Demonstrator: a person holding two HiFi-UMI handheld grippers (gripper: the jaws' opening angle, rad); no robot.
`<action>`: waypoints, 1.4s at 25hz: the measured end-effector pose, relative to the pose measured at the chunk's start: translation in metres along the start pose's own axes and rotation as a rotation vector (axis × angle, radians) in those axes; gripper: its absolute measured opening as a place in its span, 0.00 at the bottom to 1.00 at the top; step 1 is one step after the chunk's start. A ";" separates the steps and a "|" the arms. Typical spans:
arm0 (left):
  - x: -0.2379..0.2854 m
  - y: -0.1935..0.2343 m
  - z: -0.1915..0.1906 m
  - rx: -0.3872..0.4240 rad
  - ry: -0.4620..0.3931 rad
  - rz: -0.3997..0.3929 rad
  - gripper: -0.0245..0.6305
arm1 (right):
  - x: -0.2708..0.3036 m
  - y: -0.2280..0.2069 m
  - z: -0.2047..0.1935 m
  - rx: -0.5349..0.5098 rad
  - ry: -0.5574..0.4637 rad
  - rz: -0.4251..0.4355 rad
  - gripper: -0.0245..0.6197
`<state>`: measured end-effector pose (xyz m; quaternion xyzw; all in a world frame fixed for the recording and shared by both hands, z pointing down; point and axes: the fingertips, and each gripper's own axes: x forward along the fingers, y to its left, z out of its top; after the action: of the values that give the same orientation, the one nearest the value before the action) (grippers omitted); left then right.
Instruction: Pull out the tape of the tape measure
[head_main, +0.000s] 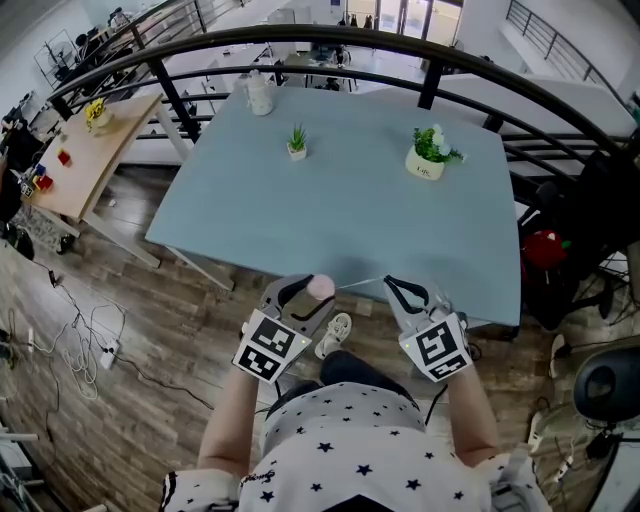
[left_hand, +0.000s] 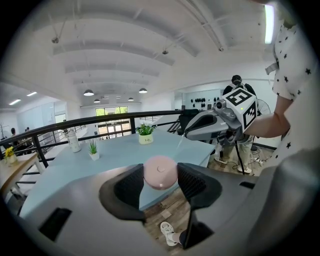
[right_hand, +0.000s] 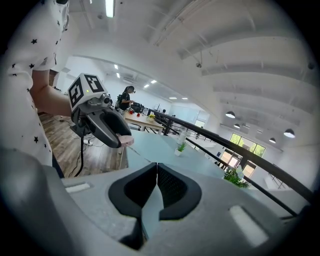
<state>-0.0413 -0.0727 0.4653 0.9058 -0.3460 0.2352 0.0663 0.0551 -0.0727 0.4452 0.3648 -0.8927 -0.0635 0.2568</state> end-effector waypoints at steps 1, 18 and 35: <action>0.000 0.000 0.000 -0.002 -0.001 0.000 0.36 | 0.000 0.000 -0.001 -0.001 0.001 0.000 0.06; -0.011 0.019 -0.008 -0.015 -0.005 0.033 0.36 | -0.013 -0.033 -0.013 0.020 0.039 -0.101 0.06; -0.014 0.022 -0.005 -0.007 -0.023 0.028 0.36 | -0.009 -0.035 -0.011 -0.007 0.056 -0.098 0.06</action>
<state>-0.0665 -0.0796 0.4621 0.9033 -0.3601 0.2246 0.0625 0.0874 -0.0909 0.4402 0.4089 -0.8660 -0.0689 0.2794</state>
